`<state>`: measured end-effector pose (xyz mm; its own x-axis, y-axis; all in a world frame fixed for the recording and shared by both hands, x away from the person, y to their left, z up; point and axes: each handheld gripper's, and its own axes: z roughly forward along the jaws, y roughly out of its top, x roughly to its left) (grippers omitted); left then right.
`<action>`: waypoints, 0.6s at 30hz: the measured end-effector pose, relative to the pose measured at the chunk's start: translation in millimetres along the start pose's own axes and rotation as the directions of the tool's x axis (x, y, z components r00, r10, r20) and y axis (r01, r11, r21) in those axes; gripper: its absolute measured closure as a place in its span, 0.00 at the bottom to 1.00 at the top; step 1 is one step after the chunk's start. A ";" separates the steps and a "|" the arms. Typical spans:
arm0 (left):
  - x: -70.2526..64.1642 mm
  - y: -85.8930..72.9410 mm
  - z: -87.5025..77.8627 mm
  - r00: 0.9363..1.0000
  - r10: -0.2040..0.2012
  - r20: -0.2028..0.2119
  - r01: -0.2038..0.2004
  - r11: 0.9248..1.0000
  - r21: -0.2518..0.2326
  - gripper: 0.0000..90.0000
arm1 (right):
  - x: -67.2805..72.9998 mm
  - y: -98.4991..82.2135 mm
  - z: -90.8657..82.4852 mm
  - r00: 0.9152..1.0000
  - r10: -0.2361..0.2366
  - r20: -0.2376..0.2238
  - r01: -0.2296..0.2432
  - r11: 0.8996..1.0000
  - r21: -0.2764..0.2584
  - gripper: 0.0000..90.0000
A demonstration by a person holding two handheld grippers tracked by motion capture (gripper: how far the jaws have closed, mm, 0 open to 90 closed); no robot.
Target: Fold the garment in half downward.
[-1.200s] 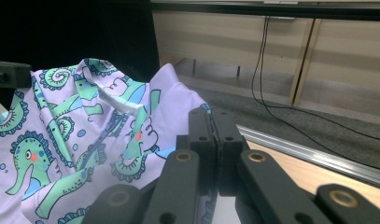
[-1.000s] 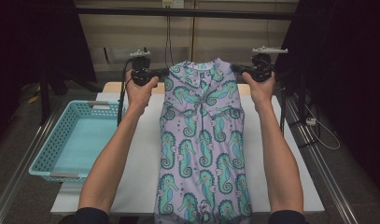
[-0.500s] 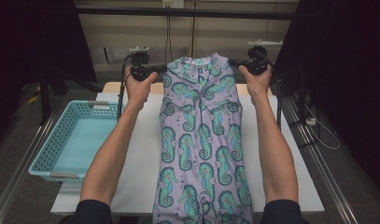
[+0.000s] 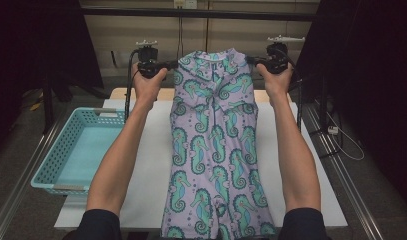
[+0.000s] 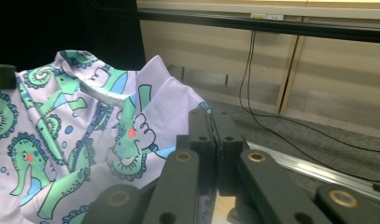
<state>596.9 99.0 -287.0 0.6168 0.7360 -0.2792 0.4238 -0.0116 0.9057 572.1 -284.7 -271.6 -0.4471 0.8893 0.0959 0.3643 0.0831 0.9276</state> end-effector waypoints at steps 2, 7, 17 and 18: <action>-0.6 3.4 0.8 1.000 0.000 0.001 0.000 1.000 -0.004 0.98 | -2.0 2.3 0.5 1.000 0.010 0.003 -0.010 1.000 -0.010 0.99; -4.9 12.6 0.8 1.000 0.015 0.000 -0.015 1.000 -0.013 0.98 | -4.1 8.8 0.7 1.000 0.006 0.007 -0.006 1.000 -0.022 0.99; -9.4 3.1 5.0 1.000 0.017 0.008 -0.017 1.000 -0.001 0.98 | -7.8 4.4 -5.6 1.000 0.006 0.020 -0.006 1.000 -0.021 0.99; -9.9 -1.1 6.4 1.000 0.014 0.012 -0.014 1.000 0.005 0.98 | -8.5 0.1 -5.2 1.000 0.011 0.019 -0.010 1.000 -0.015 0.99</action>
<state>594.6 87.4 -287.2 0.6302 0.7278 -0.2705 0.4183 -0.0247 0.9080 571.6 -294.6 -270.5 -0.4279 0.8984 0.0990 0.3563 0.0670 0.9320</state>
